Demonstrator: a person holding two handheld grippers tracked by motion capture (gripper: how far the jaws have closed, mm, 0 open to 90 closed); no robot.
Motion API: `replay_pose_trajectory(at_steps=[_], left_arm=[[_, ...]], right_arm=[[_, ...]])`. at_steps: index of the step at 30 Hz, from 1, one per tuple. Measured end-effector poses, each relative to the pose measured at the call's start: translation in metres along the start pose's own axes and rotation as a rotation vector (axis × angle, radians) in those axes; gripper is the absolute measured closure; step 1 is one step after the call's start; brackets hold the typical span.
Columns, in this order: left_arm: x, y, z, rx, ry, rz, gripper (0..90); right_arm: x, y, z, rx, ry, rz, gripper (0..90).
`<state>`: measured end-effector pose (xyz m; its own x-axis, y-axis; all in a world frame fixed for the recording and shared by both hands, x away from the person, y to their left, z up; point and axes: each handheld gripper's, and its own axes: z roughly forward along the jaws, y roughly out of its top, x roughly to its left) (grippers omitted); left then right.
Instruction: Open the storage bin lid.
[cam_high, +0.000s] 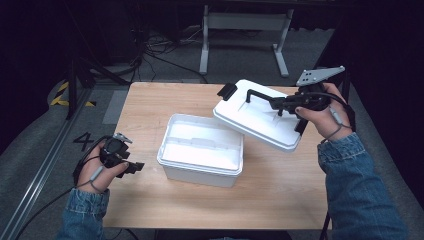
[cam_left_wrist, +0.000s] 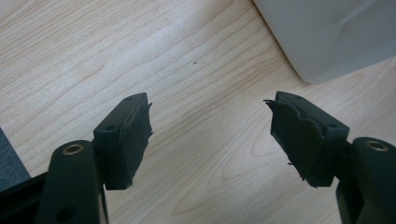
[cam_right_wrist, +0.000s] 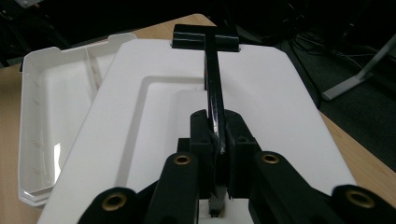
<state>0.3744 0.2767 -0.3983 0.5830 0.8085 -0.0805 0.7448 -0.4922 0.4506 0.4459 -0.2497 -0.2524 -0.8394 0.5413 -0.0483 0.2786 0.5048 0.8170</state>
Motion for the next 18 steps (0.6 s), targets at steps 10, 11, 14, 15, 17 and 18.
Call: replay_pose_trajectory(at_steps=[10,11,14,15,17,18], left_arm=[[0.0,0.0,0.0,0.008,-0.003,0.0,29.6],[0.0,0.0,0.0,0.007,-0.003,-0.002,29.6],[0.0,0.0,0.0,0.009,-0.002,-0.003,29.6],[-0.001,0.0,0.001,0.01,-0.003,-0.01,29.6],[0.0,0.0,0.001,0.01,-0.002,-0.009,29.6],[0.0,0.0,0.001,0.01,-0.003,-0.01,29.6]], right_arm=[[-0.014,-0.014,-0.009,0.012,-0.045,0.039,84.0],[-0.015,-0.015,-0.01,0.013,-0.047,0.042,84.1],[-0.017,-0.017,-0.011,0.014,-0.055,0.051,84.1],[-0.019,-0.019,-0.011,0.014,-0.06,0.054,84.1],[-0.022,-0.022,-0.012,0.017,-0.07,0.063,84.1],[-0.023,-0.024,-0.012,0.02,-0.075,0.069,84.0]])
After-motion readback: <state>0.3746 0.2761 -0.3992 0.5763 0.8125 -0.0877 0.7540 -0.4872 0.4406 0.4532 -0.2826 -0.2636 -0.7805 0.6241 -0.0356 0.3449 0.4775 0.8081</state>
